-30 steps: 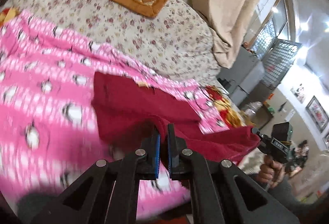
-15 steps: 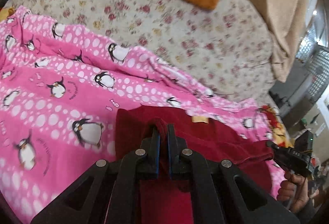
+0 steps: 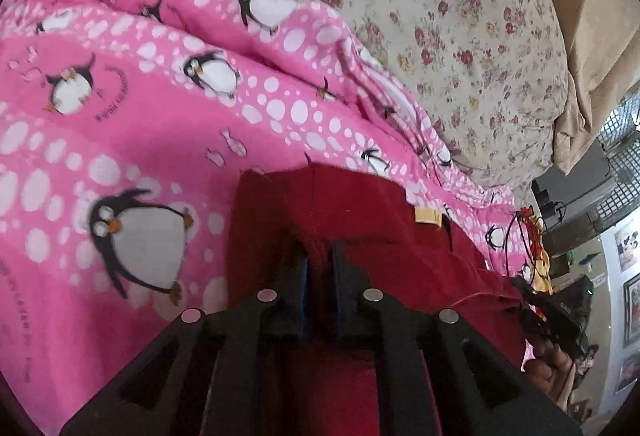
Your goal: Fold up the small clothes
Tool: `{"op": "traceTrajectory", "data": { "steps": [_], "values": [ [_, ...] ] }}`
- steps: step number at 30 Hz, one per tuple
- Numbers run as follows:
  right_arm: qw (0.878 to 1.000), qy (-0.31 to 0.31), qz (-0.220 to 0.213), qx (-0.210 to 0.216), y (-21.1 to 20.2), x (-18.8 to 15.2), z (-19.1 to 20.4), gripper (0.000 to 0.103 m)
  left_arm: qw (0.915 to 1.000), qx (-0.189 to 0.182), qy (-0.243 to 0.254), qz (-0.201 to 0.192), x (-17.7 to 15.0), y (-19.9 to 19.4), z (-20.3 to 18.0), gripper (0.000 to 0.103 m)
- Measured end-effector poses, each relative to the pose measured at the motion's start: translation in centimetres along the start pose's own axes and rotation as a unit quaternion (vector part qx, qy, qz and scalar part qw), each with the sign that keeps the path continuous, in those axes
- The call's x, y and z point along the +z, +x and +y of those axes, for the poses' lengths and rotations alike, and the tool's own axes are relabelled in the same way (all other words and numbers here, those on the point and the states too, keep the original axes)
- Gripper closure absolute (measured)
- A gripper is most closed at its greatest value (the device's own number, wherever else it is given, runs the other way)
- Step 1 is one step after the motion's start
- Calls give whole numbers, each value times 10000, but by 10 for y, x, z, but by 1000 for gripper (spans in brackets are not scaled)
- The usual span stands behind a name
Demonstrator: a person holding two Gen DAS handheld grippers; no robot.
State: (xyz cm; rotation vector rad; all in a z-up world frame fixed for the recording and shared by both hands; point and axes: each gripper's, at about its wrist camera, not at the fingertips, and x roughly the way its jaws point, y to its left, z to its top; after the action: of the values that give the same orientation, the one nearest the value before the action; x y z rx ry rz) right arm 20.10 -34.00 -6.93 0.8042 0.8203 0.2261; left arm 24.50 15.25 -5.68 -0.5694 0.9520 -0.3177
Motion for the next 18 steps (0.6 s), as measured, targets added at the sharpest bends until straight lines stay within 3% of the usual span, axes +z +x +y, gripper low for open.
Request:
{"op": "traceTrajectory", "data": {
  "steps": [3, 6, 8, 9, 11, 13, 14, 16, 18],
  "values": [
    [9991, -226, -344, 46, -25, -4, 12, 84, 9977, 247, 595, -205, -1, -17, -22, 103],
    [9955, -571, -696, -301, -44, -8, 23, 80, 9962, 299, 789, -229, -6, -23, -30, 103],
    [9915, -827, -834, -552, -50, -7, 30, 80, 9974, 249, 668, -137, -7, -22, -26, 83],
    [9886, -936, -948, -695, -54, -6, 33, 80, 9983, 204, 532, -86, -6, -21, -22, 68],
    [9856, -1115, -1038, -739, -58, -6, 38, 80, 9999, -146, 15, 3, -2, -20, -5, 62],
    [9819, -1349, -1084, -772, -59, -8, 47, 80, 9990, -138, -320, -263, 2, -29, 4, 62],
    [9796, -1490, -1095, -789, -59, -10, 51, 80, 9976, 90, -343, -602, 4, -41, 5, 62],
    [9725, -1827, -1117, -910, -55, -13, 63, 80, 9896, 439, -82, -1366, 4, -69, -5, 62],
    [9678, -2038, -1138, -945, -49, -15, 73, 80, 9825, 370, 448, -1769, 0, -85, -28, 62]
  ]
}}
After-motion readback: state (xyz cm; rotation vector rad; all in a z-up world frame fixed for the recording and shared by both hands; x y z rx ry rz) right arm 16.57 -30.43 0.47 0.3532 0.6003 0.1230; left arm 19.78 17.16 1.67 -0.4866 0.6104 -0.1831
